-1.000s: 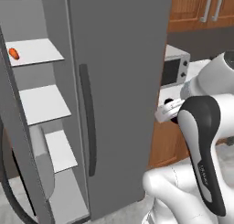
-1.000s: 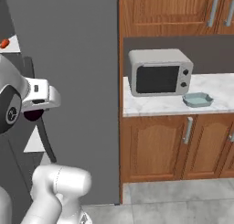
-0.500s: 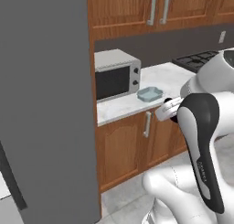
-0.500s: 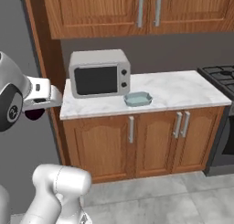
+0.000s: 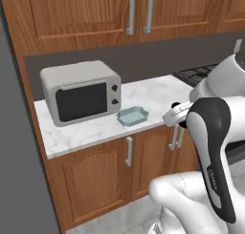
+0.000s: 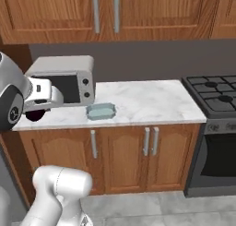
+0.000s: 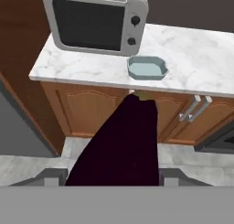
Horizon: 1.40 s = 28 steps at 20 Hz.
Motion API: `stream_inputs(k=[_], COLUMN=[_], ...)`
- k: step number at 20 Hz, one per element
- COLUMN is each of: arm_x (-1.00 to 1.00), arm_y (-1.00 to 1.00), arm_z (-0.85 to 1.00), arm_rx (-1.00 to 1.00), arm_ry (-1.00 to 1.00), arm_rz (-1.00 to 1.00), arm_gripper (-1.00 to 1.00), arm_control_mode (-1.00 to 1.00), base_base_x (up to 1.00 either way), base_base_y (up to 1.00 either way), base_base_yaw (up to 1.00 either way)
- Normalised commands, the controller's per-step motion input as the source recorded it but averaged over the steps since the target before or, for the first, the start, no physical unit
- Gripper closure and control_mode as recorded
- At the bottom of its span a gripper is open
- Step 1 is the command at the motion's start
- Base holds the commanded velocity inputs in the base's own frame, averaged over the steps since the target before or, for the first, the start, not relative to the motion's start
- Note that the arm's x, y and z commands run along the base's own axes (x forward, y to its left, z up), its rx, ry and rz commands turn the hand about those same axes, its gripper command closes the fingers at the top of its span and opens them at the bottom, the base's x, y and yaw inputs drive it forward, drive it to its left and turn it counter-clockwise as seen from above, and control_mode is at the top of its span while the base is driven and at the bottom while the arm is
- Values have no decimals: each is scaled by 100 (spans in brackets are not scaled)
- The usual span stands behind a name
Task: Take the eggplant and carrot out of the freezer and place them in the tupperware container on the counter. Then put the tupperware containing the vegetables back in the freezer.
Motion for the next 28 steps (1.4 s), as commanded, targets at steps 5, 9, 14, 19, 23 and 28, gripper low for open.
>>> stream_inputs(k=[5, 9, 14, 19, 23, 28], arm_x=[0, 0, 18, 60, 82, 80], arm_y=[0, 0, 1, 45, 62, 50], arm_z=[0, 0, -43, -88, -81, -74], arm_rx=[0, 0, 2, 0, 0, 0], arm_ry=[0, 0, 5, 10, 9, 9], arm_rz=[0, 0, 15, 14, 5, 0], arm_gripper=[100, 100, 100, 100, 100, 100], arm_control_mode=[100, 100, -100, -100, -100, -100], base_base_x=[97, 81, 24, 0, 0, 0], base_base_y=[-87, -61, -9, 0, 0, 0], base_base_yaw=[27, 31, 12, 0, 0, 0])
